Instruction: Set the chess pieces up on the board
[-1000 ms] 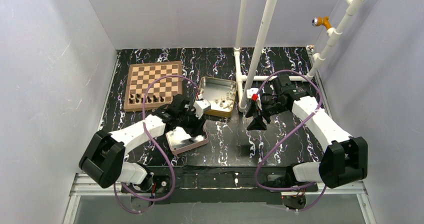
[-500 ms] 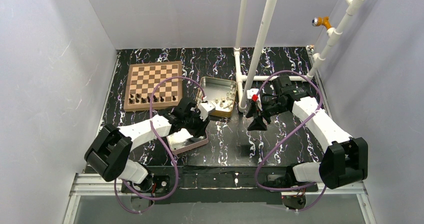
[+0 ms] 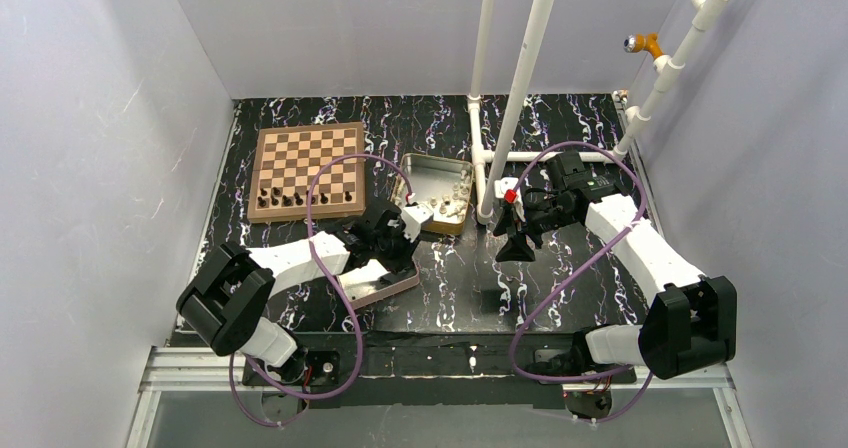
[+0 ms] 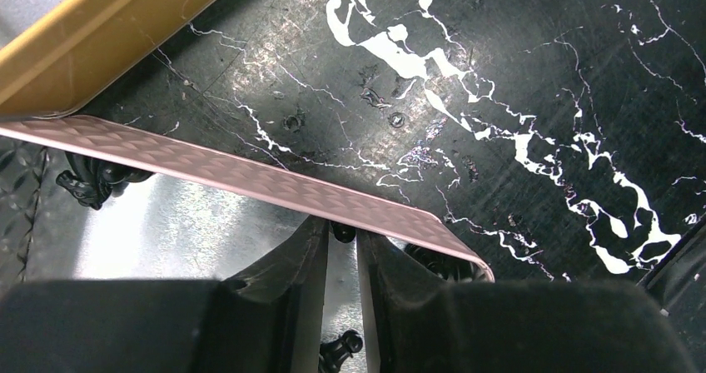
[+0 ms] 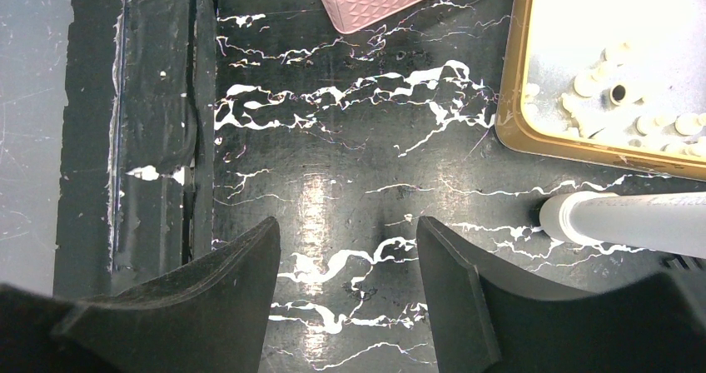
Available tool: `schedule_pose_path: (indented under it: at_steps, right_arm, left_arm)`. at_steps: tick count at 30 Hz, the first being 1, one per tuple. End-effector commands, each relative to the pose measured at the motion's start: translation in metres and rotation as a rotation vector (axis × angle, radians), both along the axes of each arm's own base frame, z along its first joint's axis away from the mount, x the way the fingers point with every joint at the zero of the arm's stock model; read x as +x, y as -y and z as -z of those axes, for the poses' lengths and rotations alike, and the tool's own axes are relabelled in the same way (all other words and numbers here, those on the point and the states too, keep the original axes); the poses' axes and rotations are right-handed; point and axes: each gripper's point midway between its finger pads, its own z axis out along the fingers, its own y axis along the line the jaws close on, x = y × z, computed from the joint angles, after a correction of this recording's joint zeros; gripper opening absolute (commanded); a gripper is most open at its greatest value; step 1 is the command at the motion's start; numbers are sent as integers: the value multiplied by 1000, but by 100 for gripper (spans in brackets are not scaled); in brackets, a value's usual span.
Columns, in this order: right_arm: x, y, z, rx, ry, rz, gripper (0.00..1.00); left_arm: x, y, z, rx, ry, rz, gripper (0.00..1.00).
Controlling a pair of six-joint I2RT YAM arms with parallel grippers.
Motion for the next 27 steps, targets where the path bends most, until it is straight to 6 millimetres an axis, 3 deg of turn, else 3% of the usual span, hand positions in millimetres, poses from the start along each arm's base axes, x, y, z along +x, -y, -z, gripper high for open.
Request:
schedule_pose_path:
  at_steps: [1,3,7,13,27]
  right_arm:
    - [-3,0,-6,19,22,-5,69]
    - [-3,1,-5,18,21,-5,69]
    - [-4,1,-5,18,19,-3,69]
    - [-5,2,-4,16,18,-3,69]
    - [-7,1,-3,25,10,-5,69]
  left_arm:
    - [2,2,-1,-3,16,-23,18]
    - [4,1,-1,0,25,-33,15]
    - [8,-3,-1,13,35,-60,0]
    - [11,-6,-12,2,61,-97,0]
    - [-7,-31,-56,-35,-21,-344,0]
